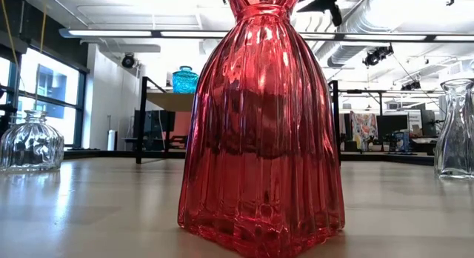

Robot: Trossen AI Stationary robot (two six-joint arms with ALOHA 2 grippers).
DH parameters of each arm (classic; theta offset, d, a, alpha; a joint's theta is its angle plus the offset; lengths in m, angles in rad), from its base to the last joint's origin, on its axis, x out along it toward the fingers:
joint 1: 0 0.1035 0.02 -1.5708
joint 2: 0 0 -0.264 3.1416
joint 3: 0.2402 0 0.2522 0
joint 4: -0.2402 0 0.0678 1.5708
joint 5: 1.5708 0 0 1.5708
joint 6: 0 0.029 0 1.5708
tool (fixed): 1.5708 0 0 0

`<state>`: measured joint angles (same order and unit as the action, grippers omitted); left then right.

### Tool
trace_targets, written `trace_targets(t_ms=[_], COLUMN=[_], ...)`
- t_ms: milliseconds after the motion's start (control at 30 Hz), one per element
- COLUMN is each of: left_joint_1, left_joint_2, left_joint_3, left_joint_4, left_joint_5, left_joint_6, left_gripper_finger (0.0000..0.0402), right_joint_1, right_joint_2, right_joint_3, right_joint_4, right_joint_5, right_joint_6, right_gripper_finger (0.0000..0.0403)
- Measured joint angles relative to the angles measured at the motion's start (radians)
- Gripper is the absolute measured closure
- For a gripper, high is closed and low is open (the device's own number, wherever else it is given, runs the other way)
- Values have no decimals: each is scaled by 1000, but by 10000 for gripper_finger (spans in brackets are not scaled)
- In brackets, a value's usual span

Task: Sort vases onto shelf
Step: Put the left violet vase on the shelf aligned with the other violet vase

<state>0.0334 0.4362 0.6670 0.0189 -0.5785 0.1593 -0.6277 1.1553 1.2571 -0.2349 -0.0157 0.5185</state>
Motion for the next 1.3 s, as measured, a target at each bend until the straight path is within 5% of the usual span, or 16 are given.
trace_targets(t_ms=[467,1300], left_joint_1=[0,0], left_joint_2=[0,0], left_joint_3=[0,0], left_joint_4=[-84,-82], left_joint_5=[-3,-5], left_joint_6=[-28,-29], left_gripper_finger=[337,337], right_joint_1=[0,189], right_joint_2=[193,261], right_joint_3=[202,203], right_joint_4=[-415,-437], right_joint_5=[66,139], right_joint_6=[-109,-127], right_gripper_finger=[329,329])
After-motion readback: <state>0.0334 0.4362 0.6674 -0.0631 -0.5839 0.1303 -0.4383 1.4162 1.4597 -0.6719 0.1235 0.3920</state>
